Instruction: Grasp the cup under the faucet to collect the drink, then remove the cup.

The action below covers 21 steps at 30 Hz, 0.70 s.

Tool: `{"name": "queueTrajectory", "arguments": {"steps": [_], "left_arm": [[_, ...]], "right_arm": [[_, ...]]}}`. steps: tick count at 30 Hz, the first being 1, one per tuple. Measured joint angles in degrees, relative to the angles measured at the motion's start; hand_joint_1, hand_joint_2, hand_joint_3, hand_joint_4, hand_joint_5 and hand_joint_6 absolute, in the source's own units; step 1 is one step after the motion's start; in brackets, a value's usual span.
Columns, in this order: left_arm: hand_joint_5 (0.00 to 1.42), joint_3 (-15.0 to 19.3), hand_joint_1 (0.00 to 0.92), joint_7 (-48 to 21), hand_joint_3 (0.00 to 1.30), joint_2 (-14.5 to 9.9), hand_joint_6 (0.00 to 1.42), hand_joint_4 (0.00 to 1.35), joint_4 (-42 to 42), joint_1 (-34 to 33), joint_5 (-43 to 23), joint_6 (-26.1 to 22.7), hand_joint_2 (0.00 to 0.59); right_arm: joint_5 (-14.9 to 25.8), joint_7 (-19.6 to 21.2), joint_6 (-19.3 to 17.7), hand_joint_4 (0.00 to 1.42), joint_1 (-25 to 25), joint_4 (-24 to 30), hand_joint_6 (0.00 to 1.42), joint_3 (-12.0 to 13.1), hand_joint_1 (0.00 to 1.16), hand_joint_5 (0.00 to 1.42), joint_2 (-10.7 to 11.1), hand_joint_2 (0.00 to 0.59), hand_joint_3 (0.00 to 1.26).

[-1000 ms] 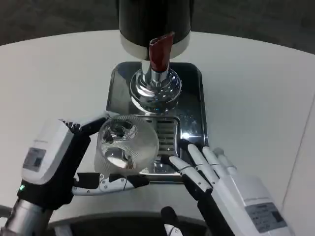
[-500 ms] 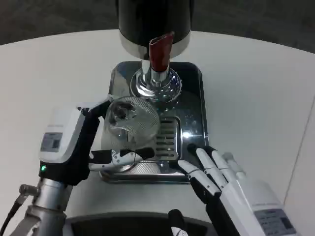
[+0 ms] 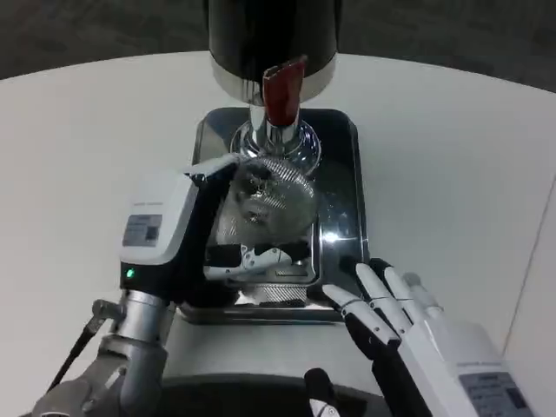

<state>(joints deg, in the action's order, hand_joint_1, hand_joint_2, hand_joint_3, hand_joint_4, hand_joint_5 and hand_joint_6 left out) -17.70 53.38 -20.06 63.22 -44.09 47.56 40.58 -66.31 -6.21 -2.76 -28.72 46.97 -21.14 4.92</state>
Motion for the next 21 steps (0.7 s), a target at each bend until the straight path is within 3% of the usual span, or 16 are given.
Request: {"name": "queueTrajectory", "arguments": {"steps": [9, 16, 21], "left_arm": [[1.27, -0.41, 0.575, -0.24, 0.97, 2.07, 1.42, 1.08, 3.91, -2.46, -5.03, -2.24, 0.086], [1.28, -1.5, 0.582, -2.02, 0.97, 2.19, 1.42, 1.08, 4.68, -3.36, -6.85, -1.97, 0.082], [1.22, -2.29, 0.576, -2.51, 0.98, 2.34, 1.39, 1.04, 4.64, -3.47, -7.24, -1.77, 0.04]], "right_arm": [[-0.83, -0.14, 0.88, 0.04, -0.53, 0.3, 0.07, 0.07, 0.46, 0.02, -0.04, 0.505, 0.22], [-0.57, -1.19, 1.11, 0.05, -0.58, 0.33, 0.09, 0.17, 0.46, 0.04, -0.1, 0.505, 0.22], [0.29, -1.62, 1.54, 0.06, -0.58, 0.39, 0.09, 0.37, 0.46, 0.05, -0.3, 0.505, 0.23]]}}
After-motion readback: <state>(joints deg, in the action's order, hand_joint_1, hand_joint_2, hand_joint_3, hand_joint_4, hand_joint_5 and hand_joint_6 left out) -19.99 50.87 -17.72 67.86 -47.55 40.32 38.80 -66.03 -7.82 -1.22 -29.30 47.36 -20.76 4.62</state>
